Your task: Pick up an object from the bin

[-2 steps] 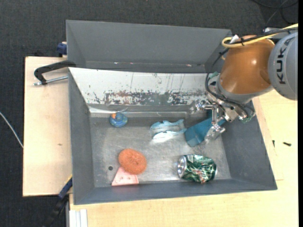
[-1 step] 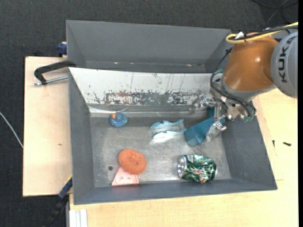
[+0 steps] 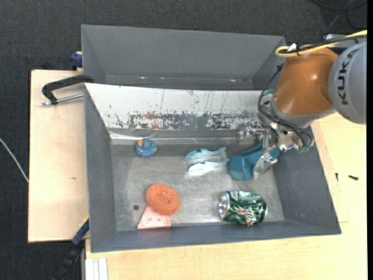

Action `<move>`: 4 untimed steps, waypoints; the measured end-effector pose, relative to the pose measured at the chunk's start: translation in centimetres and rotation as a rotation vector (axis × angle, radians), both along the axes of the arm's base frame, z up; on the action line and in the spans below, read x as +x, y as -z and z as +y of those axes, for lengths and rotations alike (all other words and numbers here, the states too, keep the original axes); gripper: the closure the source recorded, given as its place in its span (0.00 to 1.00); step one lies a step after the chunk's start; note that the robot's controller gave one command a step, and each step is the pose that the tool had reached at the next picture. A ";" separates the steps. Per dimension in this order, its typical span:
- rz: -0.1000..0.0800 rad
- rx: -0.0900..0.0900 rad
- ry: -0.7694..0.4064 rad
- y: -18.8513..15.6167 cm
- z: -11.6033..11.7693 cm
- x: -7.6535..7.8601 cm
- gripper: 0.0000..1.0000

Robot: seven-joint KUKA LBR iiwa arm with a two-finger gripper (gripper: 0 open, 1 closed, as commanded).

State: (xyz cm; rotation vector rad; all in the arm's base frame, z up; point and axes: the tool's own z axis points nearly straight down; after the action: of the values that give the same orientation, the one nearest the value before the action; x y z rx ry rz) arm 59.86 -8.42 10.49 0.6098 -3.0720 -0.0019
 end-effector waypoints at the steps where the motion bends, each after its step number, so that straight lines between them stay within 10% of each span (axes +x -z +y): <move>1: -0.015 0.000 -0.355 2.3 -0.6 0.2 1.00; 4: -0.015 0.001 -0.355 1.0 -0.5 0.0 1.00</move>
Offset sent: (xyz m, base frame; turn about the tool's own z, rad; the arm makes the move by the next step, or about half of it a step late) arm 0.0000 0.0000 0.0000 0.0000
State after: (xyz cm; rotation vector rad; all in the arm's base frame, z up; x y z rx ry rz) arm 59.90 -8.95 9.50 1.1475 -2.9302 0.0033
